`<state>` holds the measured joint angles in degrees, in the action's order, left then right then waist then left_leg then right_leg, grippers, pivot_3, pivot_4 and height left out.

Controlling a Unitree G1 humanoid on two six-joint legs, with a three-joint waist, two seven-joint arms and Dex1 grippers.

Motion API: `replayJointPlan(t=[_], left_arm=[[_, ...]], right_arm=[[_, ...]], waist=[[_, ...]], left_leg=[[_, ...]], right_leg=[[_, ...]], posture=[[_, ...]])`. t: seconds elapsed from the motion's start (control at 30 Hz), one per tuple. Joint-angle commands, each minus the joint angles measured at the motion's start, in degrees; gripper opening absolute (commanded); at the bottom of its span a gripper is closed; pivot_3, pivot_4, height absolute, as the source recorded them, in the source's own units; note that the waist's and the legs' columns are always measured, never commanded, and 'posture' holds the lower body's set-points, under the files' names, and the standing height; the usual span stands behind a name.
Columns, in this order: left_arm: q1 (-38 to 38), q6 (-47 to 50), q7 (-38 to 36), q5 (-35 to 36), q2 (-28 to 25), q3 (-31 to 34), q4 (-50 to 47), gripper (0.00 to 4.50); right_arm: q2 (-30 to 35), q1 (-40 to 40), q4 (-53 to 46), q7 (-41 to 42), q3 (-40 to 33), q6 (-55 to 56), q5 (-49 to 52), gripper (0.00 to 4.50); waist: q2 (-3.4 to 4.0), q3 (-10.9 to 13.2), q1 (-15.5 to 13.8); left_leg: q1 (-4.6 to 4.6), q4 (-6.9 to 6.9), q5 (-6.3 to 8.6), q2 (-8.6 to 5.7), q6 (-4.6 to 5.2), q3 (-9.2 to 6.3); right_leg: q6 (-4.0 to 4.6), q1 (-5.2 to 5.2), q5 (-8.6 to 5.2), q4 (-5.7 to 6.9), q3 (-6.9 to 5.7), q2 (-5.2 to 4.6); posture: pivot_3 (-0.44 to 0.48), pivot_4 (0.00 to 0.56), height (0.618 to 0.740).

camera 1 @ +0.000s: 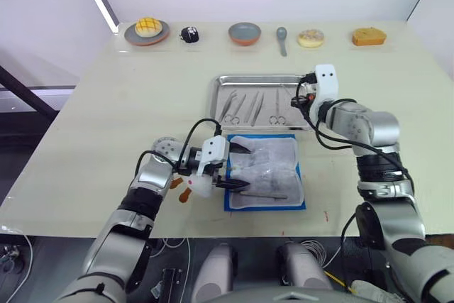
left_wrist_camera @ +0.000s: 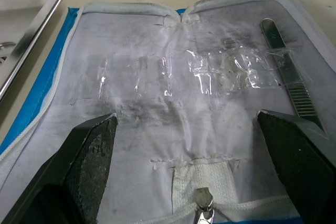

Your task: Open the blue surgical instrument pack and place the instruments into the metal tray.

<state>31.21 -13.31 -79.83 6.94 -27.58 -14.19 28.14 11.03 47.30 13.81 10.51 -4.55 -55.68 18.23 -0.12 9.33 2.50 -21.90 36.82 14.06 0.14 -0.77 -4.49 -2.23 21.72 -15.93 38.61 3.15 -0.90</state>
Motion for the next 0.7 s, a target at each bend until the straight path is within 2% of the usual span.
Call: replayJointPlan(t=[0.03,0.2,0.7], left_arm=[[-2.0,0.8,0.2,-1.9,0.1,-2.0,1.7,4.50],[-2.3,0.8,0.3,-1.9,0.0,-1.8,1.6,4.50],[-2.2,1.0,0.7,-2.0,0.0,-1.8,1.5,4.50]], right_arm=[[-1.3,2.5,1.7,-2.5,-2.0,3.0,-0.9,0.08],[-3.3,2.5,5.0,-5.4,-2.6,6.2,-2.3,0.08],[-5.8,3.0,10.5,-5.7,-3.6,10.1,-2.3,0.08]], waist=[[0.00,0.0,0.0],[0.00,0.0,0.0],[0.02,0.0,0.1]], left_leg=[[0.00,0.00,0.00,0.00,0.00,0.00],[0.01,-0.01,0.00,0.00,0.00,0.00],[0.03,-0.05,0.00,0.00,0.00,0.01]], right_leg=[[0.00,0.00,0.00,0.00,0.00,0.00],[0.00,0.00,0.00,0.00,0.00,0.00],[0.00,0.00,0.00,0.00,0.02,0.01]], posture=[[0.000,0.150,0.740],[0.000,0.150,0.740],[0.000,0.150,0.740]])
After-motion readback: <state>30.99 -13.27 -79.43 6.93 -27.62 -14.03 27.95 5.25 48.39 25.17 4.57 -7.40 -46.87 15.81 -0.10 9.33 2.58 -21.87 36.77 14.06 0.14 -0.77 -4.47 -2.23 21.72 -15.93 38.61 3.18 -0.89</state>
